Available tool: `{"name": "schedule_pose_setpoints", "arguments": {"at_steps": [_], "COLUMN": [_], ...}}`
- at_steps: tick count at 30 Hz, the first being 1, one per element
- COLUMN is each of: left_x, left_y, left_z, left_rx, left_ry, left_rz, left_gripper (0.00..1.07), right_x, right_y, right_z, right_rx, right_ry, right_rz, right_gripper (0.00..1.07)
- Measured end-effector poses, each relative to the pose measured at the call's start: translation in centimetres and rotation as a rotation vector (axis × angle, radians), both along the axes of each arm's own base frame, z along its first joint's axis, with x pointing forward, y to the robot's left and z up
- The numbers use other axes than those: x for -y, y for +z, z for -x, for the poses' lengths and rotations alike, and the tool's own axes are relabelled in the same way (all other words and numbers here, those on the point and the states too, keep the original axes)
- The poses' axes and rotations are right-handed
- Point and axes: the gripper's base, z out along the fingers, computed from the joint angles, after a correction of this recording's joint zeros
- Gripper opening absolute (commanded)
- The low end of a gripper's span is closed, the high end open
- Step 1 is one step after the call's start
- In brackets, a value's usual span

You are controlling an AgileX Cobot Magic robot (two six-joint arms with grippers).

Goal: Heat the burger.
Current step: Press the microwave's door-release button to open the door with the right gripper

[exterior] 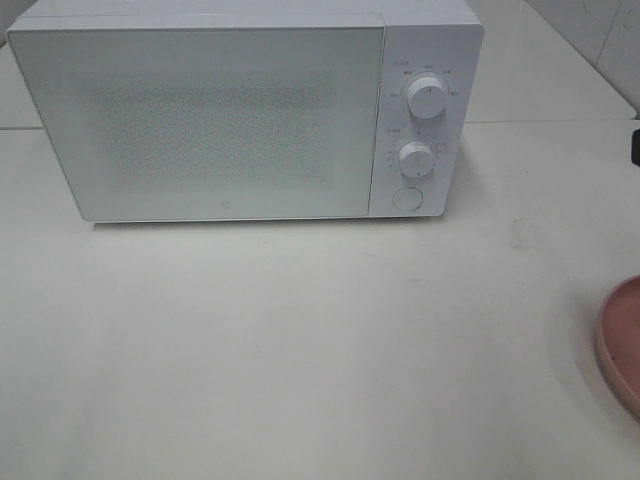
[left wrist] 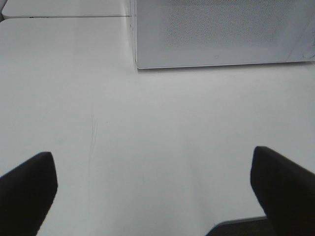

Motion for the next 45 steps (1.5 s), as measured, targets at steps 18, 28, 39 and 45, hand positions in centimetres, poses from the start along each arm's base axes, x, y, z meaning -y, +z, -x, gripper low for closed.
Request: {"name": "schedule_pose_setpoints", "arguments": {"at_steps": [18, 28, 39, 45], "left_x": [0.0, 0.0, 0.0, 0.0], "left_y": [0.0, 0.0, 0.0, 0.0], "left_z": [0.0, 0.0, 0.0, 0.0], "left_rx": [0.000, 0.000, 0.000, 0.000], "left_ry": [0.000, 0.000, 0.000, 0.000], "left_rz": [0.000, 0.000, 0.000, 0.000], "left_gripper": [1.00, 1.00, 1.00, 1.00], "right_x": [-1.4, -1.6, -4.5, -5.8], "right_y": [-4.6, -7.7, -11.8, -13.0], "right_z": [-5.8, -6.4, -5.7, -5.6], "right_rx": [0.122, 0.244, 0.273, 0.267], "right_ry": [0.015, 0.029, 0.053, 0.014], "right_rz": [-0.048, -0.064, -0.015, -0.002], "right_gripper": [0.72, 0.72, 0.72, 0.72]}}
